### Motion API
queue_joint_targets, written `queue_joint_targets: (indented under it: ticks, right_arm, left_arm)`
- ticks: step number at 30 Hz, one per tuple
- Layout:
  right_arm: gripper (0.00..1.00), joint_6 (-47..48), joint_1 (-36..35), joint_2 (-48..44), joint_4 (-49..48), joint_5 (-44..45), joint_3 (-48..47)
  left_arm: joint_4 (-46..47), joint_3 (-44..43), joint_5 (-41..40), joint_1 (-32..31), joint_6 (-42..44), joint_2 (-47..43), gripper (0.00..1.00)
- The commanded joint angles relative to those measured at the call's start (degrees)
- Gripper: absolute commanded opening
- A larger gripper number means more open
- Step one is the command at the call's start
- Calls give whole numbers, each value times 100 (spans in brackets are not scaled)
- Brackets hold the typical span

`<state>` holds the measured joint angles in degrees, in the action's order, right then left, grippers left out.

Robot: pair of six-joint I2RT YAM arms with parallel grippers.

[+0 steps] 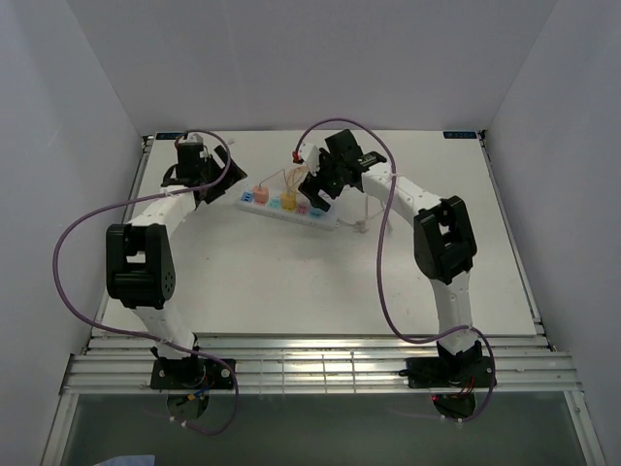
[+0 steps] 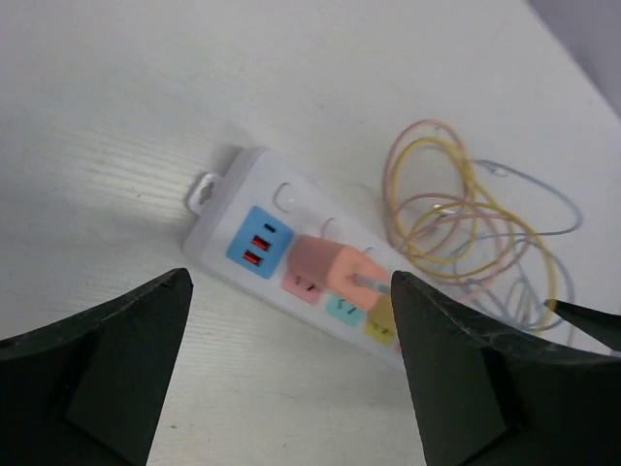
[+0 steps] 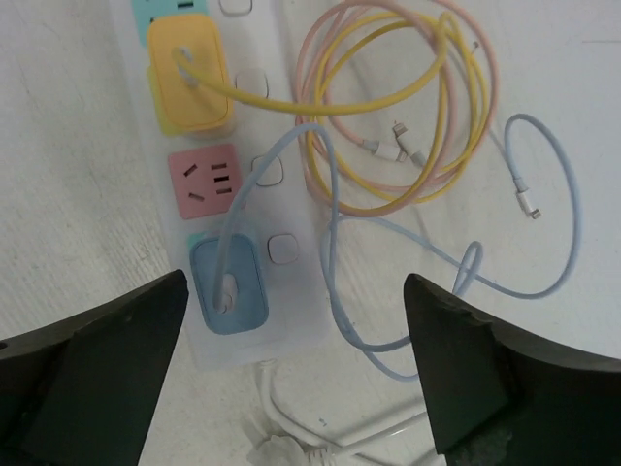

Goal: Insert the plug

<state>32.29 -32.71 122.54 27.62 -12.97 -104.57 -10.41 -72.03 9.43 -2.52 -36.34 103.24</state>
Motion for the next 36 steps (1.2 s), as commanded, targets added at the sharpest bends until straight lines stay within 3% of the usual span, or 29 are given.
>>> queue_joint_targets:
  ticks: [1,3,8,11,14,18,22,28,36]
  right_arm:
    - [100,-626,28,-678,-230,-74,-231]
    - [90,-873,28,-1108,-318,-258,101]
    - [90,-1295,28,-2155,-511,-1206,1007]
    - [90,-1794,1,-3190,-1290,-1523,2166]
    - [90,-2279,-7,-4445,-1916,-1524,3283]
    - [90,-2999,-8,-5318,-2584,-1524,4277]
    - [90,-3614,-34,-5513,-2876,-1288,4727]
    - [90,-4037,-130,-5144,-2375,346,4683]
    - [90,-4522,-130,-5012,-2270,708,4481]
  left_arm:
    - [-233,-356,-152,-20,136,-919,98]
    - [-382,-294,-187,-20,109,-1252,98]
    - [-751,-83,-205,-20,30,-2043,98]
    - [-971,224,-292,-20,-5,-2685,98]
    - [-1382,461,-345,-20,-49,-3239,98]
    - [-1709,847,-372,-29,-136,-3854,98]
    - [-1894,1375,-539,-29,-347,-4347,98]
    - [-2315,1596,-854,-29,-374,-4769,98]
    - [-2500,1534,-1224,-29,-409,-4752,98]
